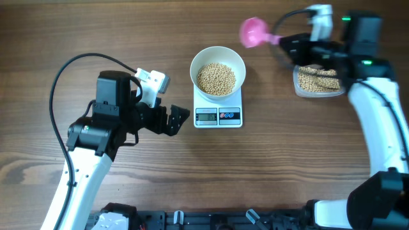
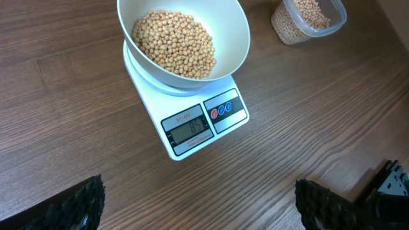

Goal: Scoop item into bowl and weigh 150g on scale
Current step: 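Move the empty pink scoop right back to the soybean tub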

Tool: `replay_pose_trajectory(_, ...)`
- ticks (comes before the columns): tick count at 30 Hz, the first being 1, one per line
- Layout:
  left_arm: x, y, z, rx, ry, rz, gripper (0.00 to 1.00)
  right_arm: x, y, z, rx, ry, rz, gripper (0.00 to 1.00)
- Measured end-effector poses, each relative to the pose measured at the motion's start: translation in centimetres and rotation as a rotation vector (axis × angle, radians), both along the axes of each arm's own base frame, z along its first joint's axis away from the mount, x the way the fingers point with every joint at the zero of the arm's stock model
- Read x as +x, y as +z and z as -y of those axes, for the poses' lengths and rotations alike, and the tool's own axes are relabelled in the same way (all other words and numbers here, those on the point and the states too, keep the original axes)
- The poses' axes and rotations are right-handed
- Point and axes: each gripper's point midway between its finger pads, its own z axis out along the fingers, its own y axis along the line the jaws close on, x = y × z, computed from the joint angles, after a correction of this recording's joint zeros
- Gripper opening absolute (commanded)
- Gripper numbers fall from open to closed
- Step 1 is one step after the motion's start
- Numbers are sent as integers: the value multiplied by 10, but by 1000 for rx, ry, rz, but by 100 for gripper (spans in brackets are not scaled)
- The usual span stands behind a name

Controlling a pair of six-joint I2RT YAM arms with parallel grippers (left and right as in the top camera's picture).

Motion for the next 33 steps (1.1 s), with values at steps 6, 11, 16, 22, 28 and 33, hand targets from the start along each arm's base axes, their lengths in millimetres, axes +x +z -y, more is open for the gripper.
replay_pose_trajectory(6,0,0,0,0,0,0,100,-7,-9,95,65,-234,-102,4)
replay_pose_trajectory(11,0,0,0,0,0,0,100,-21,-27,146,1,-368,-165,4)
replay_pose_trajectory(16,0,0,0,0,0,0,100,-38,-52,157,-156,-380,-243,4)
replay_pose_trajectory(22,0,0,0,0,0,0,100,-44,-60,165,-307,-369,-246,5)
replay_pose_trajectory(28,0,0,0,0,0,0,100,-56,-52,174,-428,-363,-224,4)
replay_pose_trajectory(33,0,0,0,0,0,0,100,-66,-60,181,-558,-323,-250,4)
